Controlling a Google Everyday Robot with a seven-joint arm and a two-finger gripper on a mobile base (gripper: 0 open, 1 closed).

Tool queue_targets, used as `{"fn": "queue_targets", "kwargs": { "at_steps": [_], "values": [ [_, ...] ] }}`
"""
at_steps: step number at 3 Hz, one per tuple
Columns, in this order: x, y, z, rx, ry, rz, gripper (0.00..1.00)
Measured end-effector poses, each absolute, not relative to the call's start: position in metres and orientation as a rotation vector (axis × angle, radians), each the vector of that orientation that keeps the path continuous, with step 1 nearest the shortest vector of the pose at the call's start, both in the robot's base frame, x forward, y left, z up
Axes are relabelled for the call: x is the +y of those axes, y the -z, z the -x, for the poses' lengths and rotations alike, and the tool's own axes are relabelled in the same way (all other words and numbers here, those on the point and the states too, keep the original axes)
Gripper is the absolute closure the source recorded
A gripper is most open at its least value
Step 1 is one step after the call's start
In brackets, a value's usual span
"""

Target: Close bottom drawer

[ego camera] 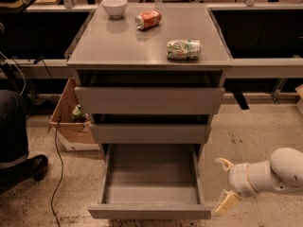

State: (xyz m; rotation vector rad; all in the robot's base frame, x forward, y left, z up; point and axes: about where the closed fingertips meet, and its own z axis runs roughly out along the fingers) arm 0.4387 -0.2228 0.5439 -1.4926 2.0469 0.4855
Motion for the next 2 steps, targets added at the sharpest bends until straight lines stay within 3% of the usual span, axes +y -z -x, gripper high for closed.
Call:
{"fn": "queue_targets", "kwargs": {
  "at_steps": [2],
  "values": [
    [-0.198, -0.445, -0.464, 2.032, -0.497, 1.414, 0.0]
  ]
}}
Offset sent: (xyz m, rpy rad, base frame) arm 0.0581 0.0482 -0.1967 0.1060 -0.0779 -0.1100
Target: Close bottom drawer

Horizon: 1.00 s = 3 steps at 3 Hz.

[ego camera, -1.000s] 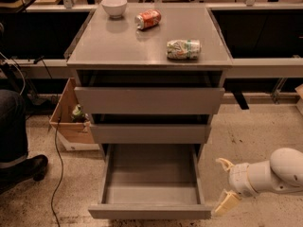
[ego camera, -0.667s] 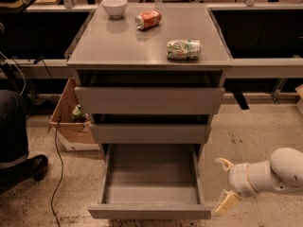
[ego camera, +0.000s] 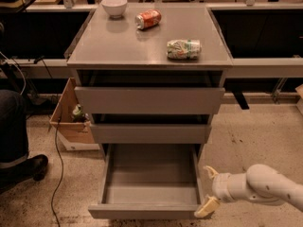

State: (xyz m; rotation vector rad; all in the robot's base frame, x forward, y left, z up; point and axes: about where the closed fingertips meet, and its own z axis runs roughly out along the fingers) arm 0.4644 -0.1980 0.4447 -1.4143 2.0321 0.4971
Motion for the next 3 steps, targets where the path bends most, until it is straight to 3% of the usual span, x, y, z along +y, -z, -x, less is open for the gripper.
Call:
{"fn": "queue_targets", "kwargs": {
  "at_steps": [3],
  "values": [
    [-0.143, -0.265, -0.516, 2.006, -0.565, 1.315, 0.0]
  ]
}}
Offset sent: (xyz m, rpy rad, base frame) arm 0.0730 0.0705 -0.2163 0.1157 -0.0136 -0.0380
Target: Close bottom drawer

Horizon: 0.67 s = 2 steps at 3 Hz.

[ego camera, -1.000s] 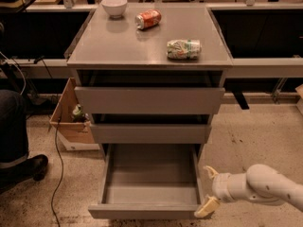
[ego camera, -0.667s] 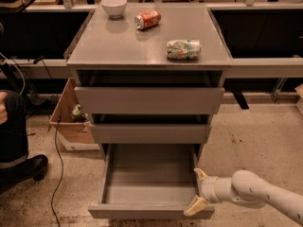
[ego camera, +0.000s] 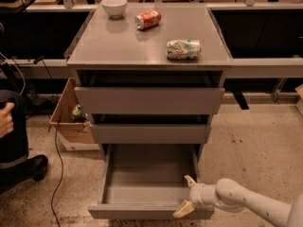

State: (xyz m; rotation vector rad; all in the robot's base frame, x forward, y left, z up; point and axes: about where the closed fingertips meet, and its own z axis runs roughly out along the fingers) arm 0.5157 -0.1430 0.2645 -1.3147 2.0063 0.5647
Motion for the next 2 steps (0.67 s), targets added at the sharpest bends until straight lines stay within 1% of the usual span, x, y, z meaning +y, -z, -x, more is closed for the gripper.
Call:
{"fn": "queue_targets", "kwargs": {
  "at_steps": [2],
  "values": [
    [-0.121, -0.202, -0.521, 2.002, -0.614, 1.294, 0.0]
  ]
}}
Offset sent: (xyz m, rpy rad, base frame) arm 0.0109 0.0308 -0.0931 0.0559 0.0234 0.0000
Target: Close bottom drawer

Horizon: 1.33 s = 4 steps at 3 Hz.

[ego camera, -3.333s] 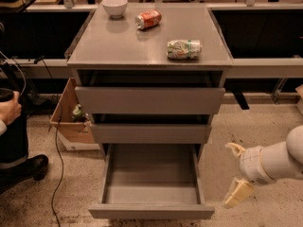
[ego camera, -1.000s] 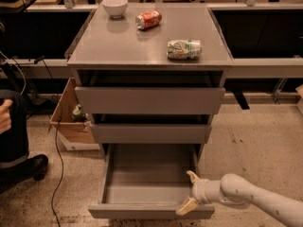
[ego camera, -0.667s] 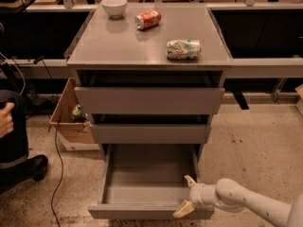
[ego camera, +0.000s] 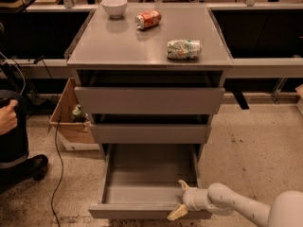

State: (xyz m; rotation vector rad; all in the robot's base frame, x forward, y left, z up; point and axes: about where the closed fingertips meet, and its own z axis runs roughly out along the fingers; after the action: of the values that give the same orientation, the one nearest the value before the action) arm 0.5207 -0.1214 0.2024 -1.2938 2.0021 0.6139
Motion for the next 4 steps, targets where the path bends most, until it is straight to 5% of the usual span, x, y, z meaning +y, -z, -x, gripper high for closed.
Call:
{"fn": "queue_targets", "kwargs": {
  "at_steps": [1, 4],
  "values": [
    [-0.111, -0.187, -0.528, 1.984, -0.631, 1.288, 0.0],
    [-0.075, -0.205, -0.579, 1.843, -0.617, 1.316, 0.65]
  ]
}}
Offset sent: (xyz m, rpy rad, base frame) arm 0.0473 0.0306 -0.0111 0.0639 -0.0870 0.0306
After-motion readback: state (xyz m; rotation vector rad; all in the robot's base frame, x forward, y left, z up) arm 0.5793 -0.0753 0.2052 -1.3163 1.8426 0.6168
